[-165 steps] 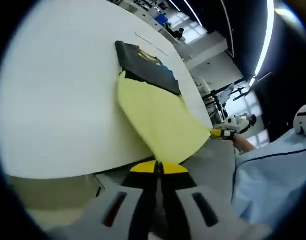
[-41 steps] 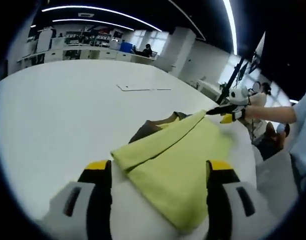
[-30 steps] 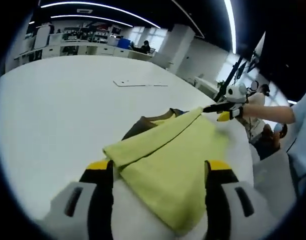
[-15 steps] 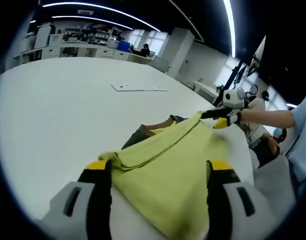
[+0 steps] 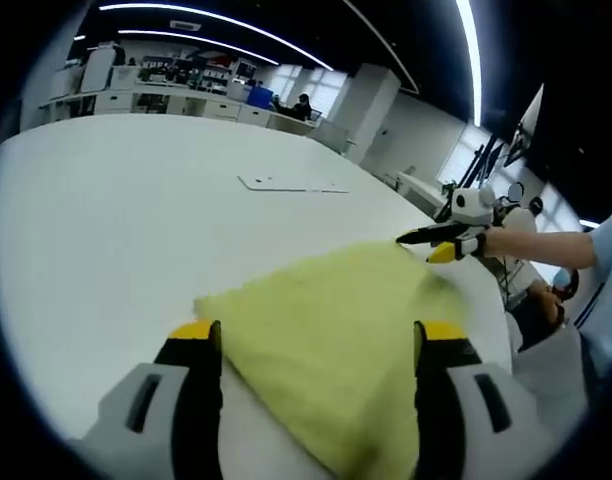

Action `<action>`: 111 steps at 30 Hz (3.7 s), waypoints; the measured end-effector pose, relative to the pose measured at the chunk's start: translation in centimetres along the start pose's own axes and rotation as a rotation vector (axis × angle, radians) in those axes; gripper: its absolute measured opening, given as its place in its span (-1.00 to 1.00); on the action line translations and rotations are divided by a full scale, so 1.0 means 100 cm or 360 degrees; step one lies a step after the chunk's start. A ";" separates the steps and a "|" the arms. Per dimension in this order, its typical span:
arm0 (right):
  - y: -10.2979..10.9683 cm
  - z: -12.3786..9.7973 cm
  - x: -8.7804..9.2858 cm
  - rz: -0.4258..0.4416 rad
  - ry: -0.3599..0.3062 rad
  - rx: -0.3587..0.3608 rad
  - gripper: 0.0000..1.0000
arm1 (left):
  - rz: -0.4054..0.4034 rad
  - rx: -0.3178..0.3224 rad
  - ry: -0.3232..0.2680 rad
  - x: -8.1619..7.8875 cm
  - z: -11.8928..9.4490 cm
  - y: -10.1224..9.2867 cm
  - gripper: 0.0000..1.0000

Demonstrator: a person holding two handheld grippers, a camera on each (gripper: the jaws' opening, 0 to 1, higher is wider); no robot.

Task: Fold the garment on the visible template until the final outline fits inside the template.

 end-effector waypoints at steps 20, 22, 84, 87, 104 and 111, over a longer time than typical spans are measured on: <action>0.021 -0.053 0.024 -0.0023 -0.0028 0.0026 0.49 | 0.0048 0.0023 0.0001 0.009 -0.041 -0.026 0.36; 0.023 -0.059 0.030 -0.0011 -0.0030 0.0032 0.49 | 0.0044 0.0030 0.0001 0.014 -0.047 -0.030 0.31; 0.046 -0.096 0.117 0.0113 0.0072 -0.0060 -0.40 | -0.0225 -0.0027 0.0098 0.106 -0.083 -0.057 -0.69; 0.047 -0.096 0.118 0.0113 0.0074 -0.0074 -0.52 | -0.0238 -0.0017 0.0099 0.107 -0.081 -0.056 -0.74; 0.046 -0.101 0.116 0.0152 0.0051 -0.0056 -1.00 | -0.0278 -0.0030 0.0118 0.114 -0.085 -0.054 -1.00; 0.047 -0.101 0.116 0.0176 0.0053 -0.0068 -1.00 | -0.0301 -0.0023 0.0103 0.114 -0.089 -0.054 -1.00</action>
Point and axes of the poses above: the point that each gripper's makers call its tool centre point, and the gripper's own axes: z roughly forward along the fingers, y roughly to its left, x roughly out of its underside, the point moved 5 cm from there along -z, roughly backward along the fingers, and after that the axes turned 4 degrees about z, right-handed, at the moved point
